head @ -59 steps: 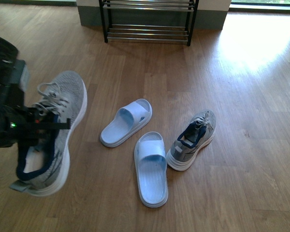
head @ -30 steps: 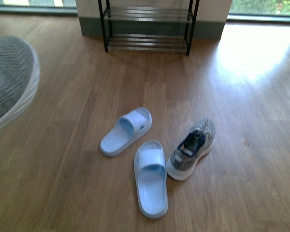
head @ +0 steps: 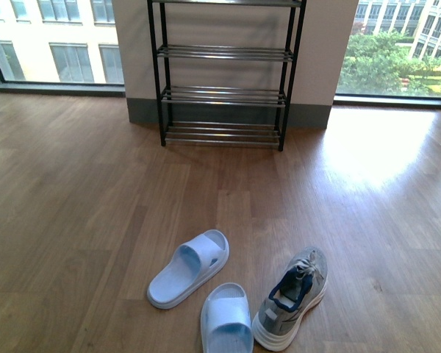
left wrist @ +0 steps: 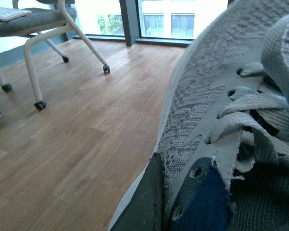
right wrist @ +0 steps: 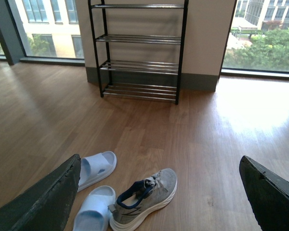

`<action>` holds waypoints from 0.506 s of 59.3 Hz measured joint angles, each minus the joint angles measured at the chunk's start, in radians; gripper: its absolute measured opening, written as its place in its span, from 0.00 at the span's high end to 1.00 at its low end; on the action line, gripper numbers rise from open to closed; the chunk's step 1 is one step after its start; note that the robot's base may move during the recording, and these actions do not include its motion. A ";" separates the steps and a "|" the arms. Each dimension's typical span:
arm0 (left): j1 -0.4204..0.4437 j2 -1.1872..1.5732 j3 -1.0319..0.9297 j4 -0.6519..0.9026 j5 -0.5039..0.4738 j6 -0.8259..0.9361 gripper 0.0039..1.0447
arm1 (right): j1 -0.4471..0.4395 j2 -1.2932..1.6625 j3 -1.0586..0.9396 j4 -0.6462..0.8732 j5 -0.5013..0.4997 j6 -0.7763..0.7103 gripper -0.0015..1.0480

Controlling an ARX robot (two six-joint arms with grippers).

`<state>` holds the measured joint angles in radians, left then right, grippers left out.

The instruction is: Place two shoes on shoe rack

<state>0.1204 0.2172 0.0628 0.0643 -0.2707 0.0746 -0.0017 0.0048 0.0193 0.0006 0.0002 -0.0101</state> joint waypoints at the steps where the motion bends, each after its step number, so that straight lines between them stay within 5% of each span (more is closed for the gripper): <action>1: -0.005 0.004 -0.007 0.017 -0.003 0.009 0.99 | 0.000 0.000 0.000 0.000 0.000 0.000 0.09; 30: -0.011 0.059 -0.041 0.082 -0.009 0.041 0.99 | 0.000 0.000 0.000 0.000 0.000 0.000 0.09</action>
<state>0.1089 0.2764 0.0216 0.1459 -0.2798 0.1158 -0.0017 0.0048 0.0193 0.0006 0.0002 -0.0101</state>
